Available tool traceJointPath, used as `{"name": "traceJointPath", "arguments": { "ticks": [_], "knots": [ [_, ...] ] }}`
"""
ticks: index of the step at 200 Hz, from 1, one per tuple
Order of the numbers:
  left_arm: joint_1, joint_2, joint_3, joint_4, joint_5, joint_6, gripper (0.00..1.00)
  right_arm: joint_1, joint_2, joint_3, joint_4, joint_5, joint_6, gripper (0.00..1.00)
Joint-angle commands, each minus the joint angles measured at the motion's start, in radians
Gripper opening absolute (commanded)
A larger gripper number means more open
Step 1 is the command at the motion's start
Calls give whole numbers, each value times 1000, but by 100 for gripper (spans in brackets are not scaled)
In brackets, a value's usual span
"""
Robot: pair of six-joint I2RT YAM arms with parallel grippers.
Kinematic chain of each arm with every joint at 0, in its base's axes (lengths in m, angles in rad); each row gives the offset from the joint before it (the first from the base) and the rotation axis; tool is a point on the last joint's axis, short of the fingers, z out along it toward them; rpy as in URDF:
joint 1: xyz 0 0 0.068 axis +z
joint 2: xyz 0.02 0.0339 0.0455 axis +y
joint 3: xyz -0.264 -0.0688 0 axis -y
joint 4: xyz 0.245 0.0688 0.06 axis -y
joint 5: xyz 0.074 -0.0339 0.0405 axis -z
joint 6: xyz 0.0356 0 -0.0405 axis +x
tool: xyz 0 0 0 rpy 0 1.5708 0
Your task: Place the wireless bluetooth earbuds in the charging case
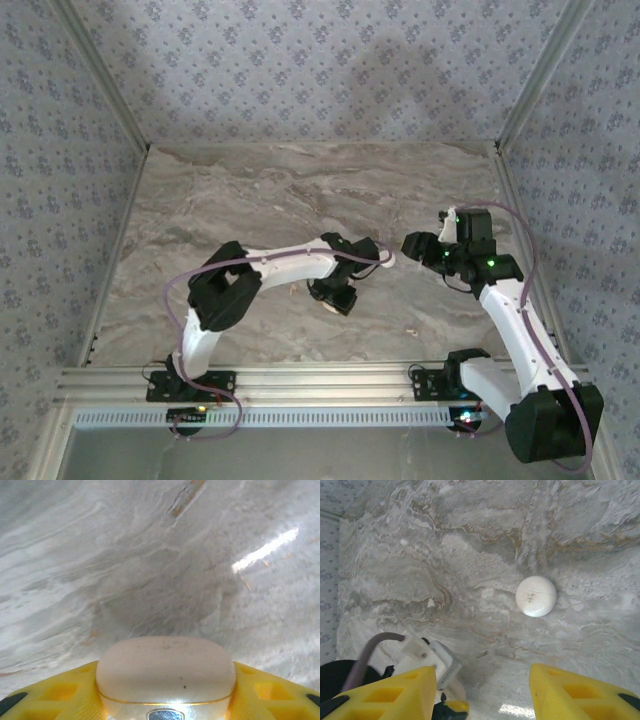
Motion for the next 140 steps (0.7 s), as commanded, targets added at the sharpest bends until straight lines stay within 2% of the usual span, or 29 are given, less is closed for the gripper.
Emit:
{"name": "traceJointPath", "arguments": {
  "ticks": [1, 14, 31, 52, 71, 90, 140],
  "knots": [
    [7, -168, -98, 137, -11, 206, 44, -11, -2, -23, 22, -98, -27, 54],
    [14, -258, -190, 240, 29, 286, 45, -8, 5, -30, 26, -134, -31, 53],
    [37, -393, -320, 415, 96, 344, 45, -5, 3, -31, 15, -112, -25, 53],
    [79, -532, -459, 561, 160, 410, 44, 1, 13, -34, 42, -198, -29, 53],
    [90, -618, -535, 619, 187, 506, 44, 24, 47, -30, 49, -302, -40, 52],
    [91, -678, -601, 672, 223, 617, 44, 88, 74, -28, 49, -357, -60, 51],
    [92, -744, -658, 715, 249, 806, 44, 280, 108, -31, 149, -377, -13, 49]
  ]
}}
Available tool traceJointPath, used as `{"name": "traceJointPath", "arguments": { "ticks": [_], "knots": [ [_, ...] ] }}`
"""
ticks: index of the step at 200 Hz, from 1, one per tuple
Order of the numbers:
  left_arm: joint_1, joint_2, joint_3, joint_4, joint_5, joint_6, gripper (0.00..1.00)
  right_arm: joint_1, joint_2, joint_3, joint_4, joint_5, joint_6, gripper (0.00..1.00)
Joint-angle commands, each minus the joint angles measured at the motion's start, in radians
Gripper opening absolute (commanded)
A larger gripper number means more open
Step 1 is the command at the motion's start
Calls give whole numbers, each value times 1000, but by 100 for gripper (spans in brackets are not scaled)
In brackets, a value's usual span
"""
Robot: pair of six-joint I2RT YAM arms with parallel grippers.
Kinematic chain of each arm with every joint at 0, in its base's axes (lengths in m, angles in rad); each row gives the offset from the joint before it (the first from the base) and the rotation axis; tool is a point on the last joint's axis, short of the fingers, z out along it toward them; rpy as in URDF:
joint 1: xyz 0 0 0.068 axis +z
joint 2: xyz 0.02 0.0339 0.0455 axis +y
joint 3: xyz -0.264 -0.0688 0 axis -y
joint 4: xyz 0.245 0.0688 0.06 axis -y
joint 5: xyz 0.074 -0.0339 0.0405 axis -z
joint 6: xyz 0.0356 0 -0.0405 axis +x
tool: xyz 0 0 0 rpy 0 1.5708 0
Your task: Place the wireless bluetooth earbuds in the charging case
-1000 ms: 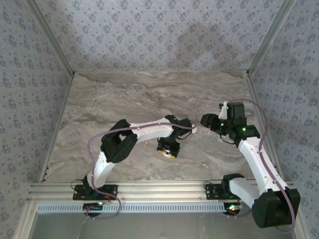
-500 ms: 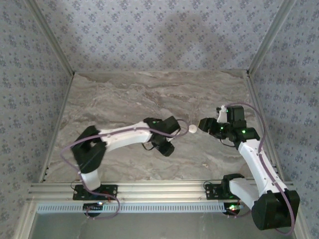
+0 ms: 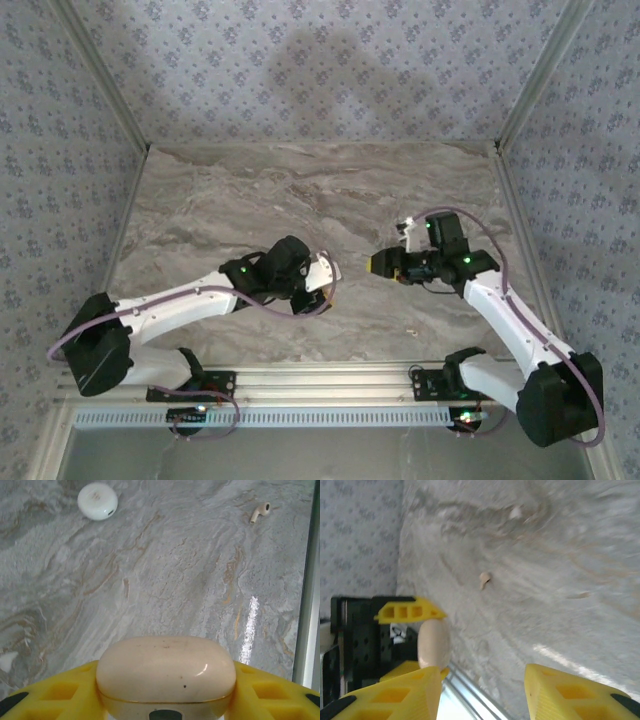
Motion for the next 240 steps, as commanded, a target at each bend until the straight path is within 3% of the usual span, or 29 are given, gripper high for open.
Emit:
{"name": "traceJointPath", "arguments": {
  "ticks": [1, 61, 156, 240],
  "knots": [
    [-2, -32, -5, 65, 43, 140, 44, 68, 8, -3, 76, -53, 23, 49],
    [-1, -37, -8, 88, 64, 149, 44, 226, 26, -13, 149, -22, 55, 50],
    [-1, -55, 4, 97, 76, 129, 44, 293, 122, 15, 203, 4, 73, 49],
    [-3, -45, 40, 78, 81, 113, 44, 320, 145, 33, 204, 14, 60, 35]
  ]
}}
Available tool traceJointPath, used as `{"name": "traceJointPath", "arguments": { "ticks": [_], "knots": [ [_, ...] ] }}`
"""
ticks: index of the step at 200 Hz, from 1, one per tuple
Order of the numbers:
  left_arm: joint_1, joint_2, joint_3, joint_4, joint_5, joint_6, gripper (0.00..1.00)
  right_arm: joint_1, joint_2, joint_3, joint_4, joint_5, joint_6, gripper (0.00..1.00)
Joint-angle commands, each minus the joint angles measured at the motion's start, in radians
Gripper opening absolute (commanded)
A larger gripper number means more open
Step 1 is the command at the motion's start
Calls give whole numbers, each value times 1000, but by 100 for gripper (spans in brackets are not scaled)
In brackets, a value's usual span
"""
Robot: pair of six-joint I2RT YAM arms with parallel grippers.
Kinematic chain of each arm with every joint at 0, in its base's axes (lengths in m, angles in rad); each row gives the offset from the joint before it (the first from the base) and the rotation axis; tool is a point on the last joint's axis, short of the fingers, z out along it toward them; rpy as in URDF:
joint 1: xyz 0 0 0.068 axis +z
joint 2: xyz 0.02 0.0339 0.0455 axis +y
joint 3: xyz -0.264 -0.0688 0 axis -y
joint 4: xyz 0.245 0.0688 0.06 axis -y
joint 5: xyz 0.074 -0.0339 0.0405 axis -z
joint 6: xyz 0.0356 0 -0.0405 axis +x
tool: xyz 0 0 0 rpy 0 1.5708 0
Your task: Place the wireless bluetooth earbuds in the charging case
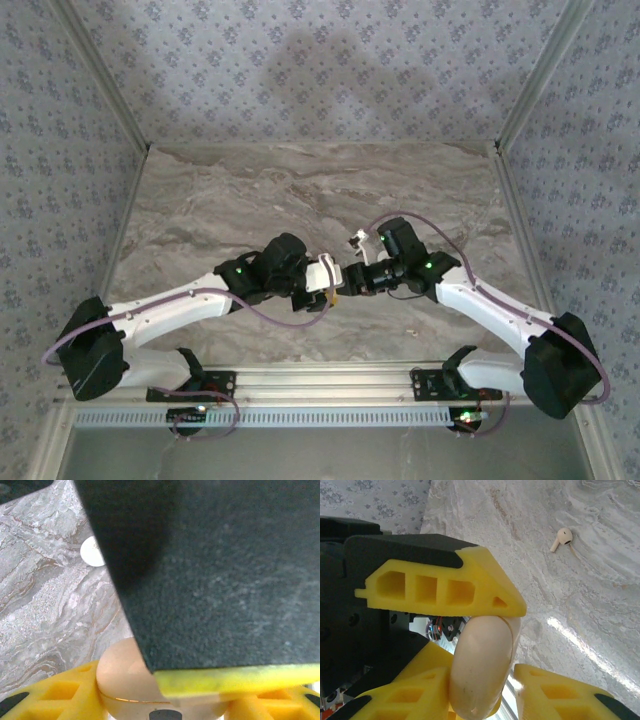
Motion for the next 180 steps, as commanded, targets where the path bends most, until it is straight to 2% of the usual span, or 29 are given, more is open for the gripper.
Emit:
{"name": "traceJointPath", "arguments": {
  "ticks": [1, 21, 59, 68, 78, 92, 128, 180],
  "knots": [
    [-3, -14, 45, 11, 34, -14, 44, 10, 11, 27, -5, 19, -7, 35],
    [-3, -13, 56, 1, 32, -19, 48, 10, 6, 29, -14, 27, -23, 29],
    [15, -27, 65, -17, -2, -56, 76, -7, -34, 33, -82, 71, -123, 26],
    [37, -36, 66, -26, 4, -67, 79, -17, -50, 33, -93, 81, -157, 25],
    [65, -54, 63, -34, 21, -75, 81, -28, -65, 29, -105, 94, -194, 25],
    [121, -81, 56, -43, 102, -76, 81, -47, -86, 27, -113, 101, -249, 25],
    [274, -127, 57, -112, 401, -15, 81, -96, -121, 39, -110, 92, -411, 23],
    [347, -94, 148, -305, 543, 120, 80, -122, -124, 103, -169, 26, -722, 24]
  ]
}}
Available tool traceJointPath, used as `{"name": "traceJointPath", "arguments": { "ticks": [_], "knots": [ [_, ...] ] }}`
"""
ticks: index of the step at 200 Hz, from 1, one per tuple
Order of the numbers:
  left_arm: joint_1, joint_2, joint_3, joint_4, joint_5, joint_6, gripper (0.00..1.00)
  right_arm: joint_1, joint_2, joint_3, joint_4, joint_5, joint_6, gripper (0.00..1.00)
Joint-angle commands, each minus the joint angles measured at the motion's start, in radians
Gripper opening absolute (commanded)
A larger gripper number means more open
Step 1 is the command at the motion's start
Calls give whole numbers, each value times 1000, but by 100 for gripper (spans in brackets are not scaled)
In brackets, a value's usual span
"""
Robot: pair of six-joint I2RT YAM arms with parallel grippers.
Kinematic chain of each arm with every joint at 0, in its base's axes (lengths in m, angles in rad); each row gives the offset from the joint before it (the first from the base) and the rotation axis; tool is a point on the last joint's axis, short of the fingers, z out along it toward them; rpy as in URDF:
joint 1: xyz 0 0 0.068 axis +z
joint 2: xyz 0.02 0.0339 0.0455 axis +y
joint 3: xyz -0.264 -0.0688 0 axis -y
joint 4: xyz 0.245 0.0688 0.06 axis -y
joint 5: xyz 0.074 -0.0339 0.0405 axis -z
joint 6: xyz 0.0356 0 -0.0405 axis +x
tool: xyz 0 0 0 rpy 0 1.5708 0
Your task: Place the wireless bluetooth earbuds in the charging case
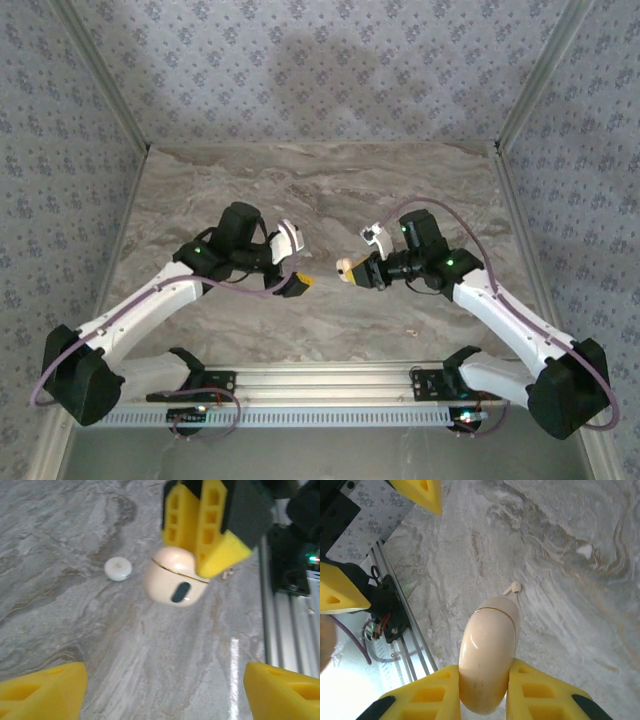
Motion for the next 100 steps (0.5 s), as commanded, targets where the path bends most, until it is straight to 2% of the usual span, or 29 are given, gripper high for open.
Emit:
{"name": "traceJointPath", "arguments": {
  "ticks": [1, 33, 61, 100],
  "knots": [
    [22, 21, 77, -128, 146, 98, 80, -4, -17, 55, -45, -51, -229, 24],
    [23, 63, 151, -259, 180, 244, 76, 0, 10, 119, -115, -69, -404, 24],
    [17, 48, 144, -276, 191, 380, 72, 52, 25, 151, -178, -55, -603, 22],
    [-9, 70, 184, -341, 140, 430, 70, 136, 50, 176, -203, -4, -746, 20]
  ]
}}
